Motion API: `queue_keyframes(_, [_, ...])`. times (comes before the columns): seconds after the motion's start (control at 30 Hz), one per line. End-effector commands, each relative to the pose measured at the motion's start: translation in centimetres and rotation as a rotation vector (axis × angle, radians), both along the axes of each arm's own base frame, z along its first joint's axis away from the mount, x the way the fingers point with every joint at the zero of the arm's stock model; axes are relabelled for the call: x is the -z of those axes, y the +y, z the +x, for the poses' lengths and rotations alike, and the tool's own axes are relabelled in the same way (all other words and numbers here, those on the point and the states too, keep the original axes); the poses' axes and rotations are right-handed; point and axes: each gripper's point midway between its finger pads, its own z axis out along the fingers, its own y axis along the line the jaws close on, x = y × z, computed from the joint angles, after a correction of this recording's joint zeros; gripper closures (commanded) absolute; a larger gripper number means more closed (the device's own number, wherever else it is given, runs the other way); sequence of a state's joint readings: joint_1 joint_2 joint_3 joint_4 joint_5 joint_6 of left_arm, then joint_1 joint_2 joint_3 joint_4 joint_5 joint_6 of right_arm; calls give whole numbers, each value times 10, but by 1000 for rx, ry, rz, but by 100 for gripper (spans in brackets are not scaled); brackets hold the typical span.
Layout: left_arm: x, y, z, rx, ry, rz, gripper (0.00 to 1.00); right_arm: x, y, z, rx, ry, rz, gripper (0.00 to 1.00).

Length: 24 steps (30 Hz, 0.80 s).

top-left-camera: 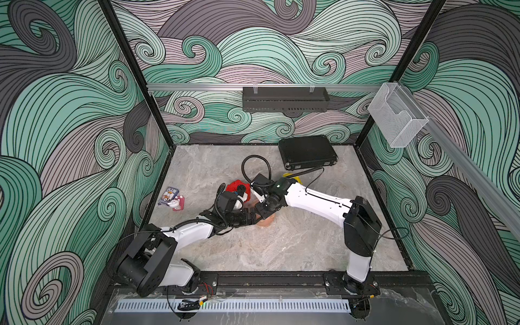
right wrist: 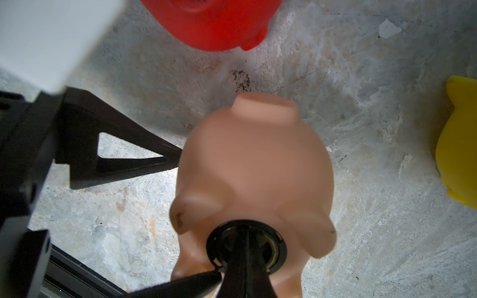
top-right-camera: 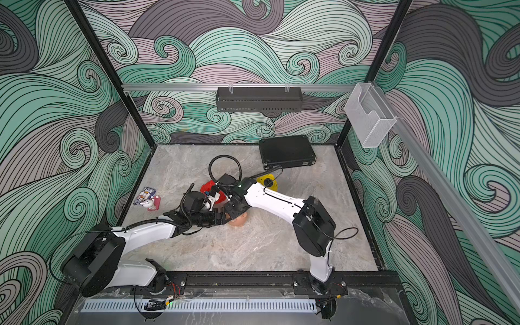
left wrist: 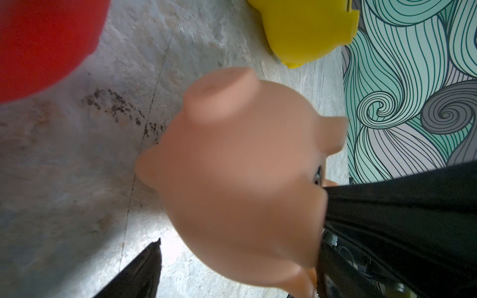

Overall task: Close piggy banks
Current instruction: Screw the knob on the piggy bank.

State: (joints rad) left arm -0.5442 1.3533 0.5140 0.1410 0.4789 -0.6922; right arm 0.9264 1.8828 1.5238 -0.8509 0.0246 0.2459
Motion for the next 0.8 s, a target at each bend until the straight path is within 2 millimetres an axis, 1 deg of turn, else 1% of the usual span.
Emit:
queue_keyframes(0.0, [6,5,1,-16,15,39,12,31,-8,-7,11,61,-77,100])
queue_keyframes(0.2, [7,10,6,-26,10,73,13,31,-8,-7,7,61,-80,100])
queue_keyframes(0.27, [5,11,9,-35,2,71,13,32,-9,-7,5,61,-83,100])
queue_keyframes(0.53, [-11,12,18,-44,-26,44,11,33,-10,-8,3,63,-87,100])
queue_keyframes(0.67, [-19,15,23,-58,-44,31,9,33,-10,-8,2,63,-87,100])
queue_keyframes(0.77, [-23,15,28,-71,-48,5,9,33,-10,-9,-5,67,-85,100])
